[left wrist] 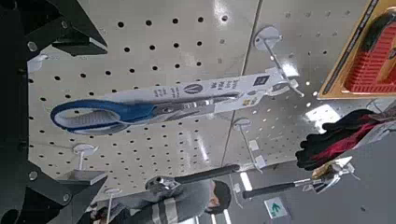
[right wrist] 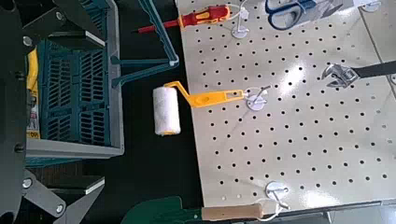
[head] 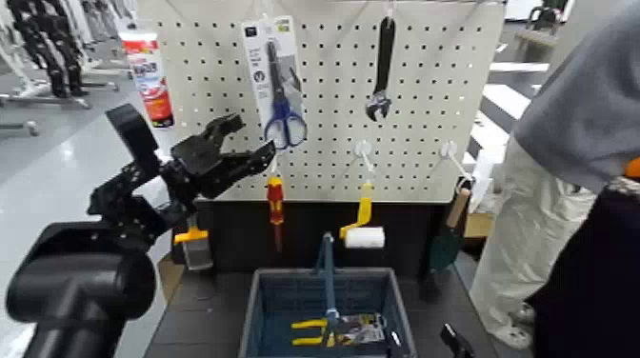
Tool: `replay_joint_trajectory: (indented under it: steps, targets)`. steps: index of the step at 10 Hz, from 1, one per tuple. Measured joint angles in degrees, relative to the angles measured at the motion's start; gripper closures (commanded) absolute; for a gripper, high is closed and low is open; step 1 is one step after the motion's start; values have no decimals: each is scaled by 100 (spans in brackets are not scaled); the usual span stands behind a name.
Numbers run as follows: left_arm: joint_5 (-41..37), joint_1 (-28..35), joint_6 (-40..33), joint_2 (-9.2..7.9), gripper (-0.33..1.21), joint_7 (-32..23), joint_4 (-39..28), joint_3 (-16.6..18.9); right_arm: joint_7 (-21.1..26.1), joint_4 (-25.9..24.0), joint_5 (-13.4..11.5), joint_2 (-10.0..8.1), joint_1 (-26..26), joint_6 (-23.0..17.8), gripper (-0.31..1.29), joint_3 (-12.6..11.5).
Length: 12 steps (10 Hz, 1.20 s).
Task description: Put the blue scissors into the crate.
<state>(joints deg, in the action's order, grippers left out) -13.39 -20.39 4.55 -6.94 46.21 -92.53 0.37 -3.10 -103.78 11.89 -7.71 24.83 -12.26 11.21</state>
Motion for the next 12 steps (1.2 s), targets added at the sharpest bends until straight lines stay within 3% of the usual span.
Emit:
replay_joint_trajectory:
  steps: [7,8,9,10,11,12]
  targets:
    - [76,-860,-285,-174,39,152,670,-320,-72,68,47,-16,-93,-13,26,66]
    - [89,-932,-302,-193,48,159,693,-348,-79,74,57,-19,-107,-13,26,77]
    - [96,-984,-310,-201,71,160,706,-363,-85,81,66,-20,-118,-8,26,85]
    - [103,-1020,-314,-210,79,160,715,-385,-93,85,72,-20,-126,-2,26,93]
    - [123,-1055,-307,-217,105,158,715,-400,-96,86,77,-24,-128,4,26,98]
    - [160,-1092,-280,-220,118,141,714,-409,-102,86,84,-28,-130,12,26,101]
